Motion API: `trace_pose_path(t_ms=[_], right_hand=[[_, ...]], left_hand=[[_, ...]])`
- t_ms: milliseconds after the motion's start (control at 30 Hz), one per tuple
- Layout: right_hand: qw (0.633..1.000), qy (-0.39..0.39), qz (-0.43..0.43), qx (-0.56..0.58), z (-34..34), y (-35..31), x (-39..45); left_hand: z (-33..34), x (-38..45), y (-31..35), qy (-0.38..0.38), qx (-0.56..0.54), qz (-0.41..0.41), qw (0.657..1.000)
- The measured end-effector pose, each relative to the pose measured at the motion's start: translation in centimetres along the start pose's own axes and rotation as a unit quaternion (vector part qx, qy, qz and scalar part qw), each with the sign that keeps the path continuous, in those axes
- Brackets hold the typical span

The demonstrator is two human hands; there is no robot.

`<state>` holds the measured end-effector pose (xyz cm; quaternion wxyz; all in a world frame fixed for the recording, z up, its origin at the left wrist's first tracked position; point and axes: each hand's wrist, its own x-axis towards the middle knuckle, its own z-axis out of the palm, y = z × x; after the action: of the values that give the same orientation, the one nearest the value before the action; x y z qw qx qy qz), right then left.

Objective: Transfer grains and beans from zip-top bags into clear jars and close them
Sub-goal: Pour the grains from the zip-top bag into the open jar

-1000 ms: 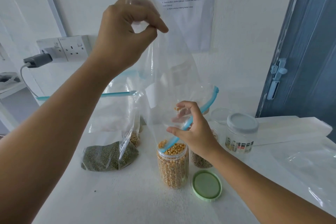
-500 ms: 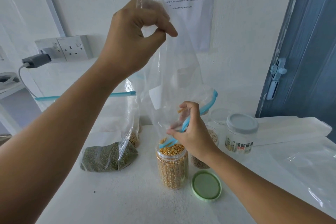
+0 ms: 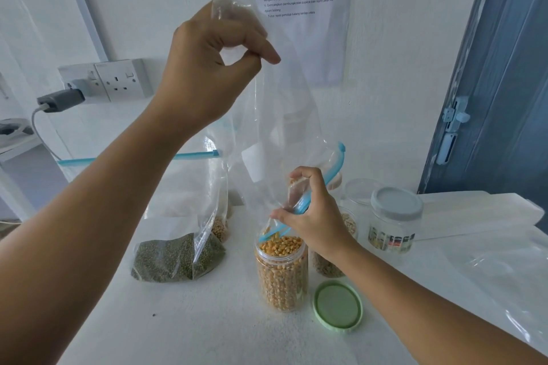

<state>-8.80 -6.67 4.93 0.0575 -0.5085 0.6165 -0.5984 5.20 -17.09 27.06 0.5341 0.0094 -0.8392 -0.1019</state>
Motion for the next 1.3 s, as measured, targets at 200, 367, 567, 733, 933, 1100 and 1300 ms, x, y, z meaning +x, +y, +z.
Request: trace_pose_path(t_ms=[200,367,567,733,933,1100,1300], right_hand=[[0.999,-0.004,-0.005,0.038,-0.6,-0.5,0.8],[1.0,-0.004,-0.007,0.026,-0.5,0.1,0.5],[0.998,-0.01,-0.026,0.053,-0.7,0.4,0.3],[0.998,-0.03,-0.005,0.061,-0.7,0.7,0.0],[0.998,-0.029,-0.009,0.049,-0.5,0.5,0.2],[0.996,-0.06,0.011,0.057,-0.5,0.7,0.1],[0.997,-0.054,0.017,0.046,-0.5,0.4,0.2]], left_hand=[[-0.8,0.6,-0.1,0.027,0.002,-0.005,1.0],[-0.6,0.1,-0.2,0.016,-0.003,-0.007,1.0],[-1.1,0.7,-0.2,0.049,-0.007,-0.011,0.999],[-0.7,0.1,-0.5,0.041,-0.012,-0.031,0.999],[-0.5,-0.2,-0.3,0.037,-0.021,-0.032,0.999],[-0.6,-0.4,-0.4,0.035,-0.026,-0.03,0.999],[-0.8,-0.9,-0.5,0.007,-0.02,-0.026,0.999]])
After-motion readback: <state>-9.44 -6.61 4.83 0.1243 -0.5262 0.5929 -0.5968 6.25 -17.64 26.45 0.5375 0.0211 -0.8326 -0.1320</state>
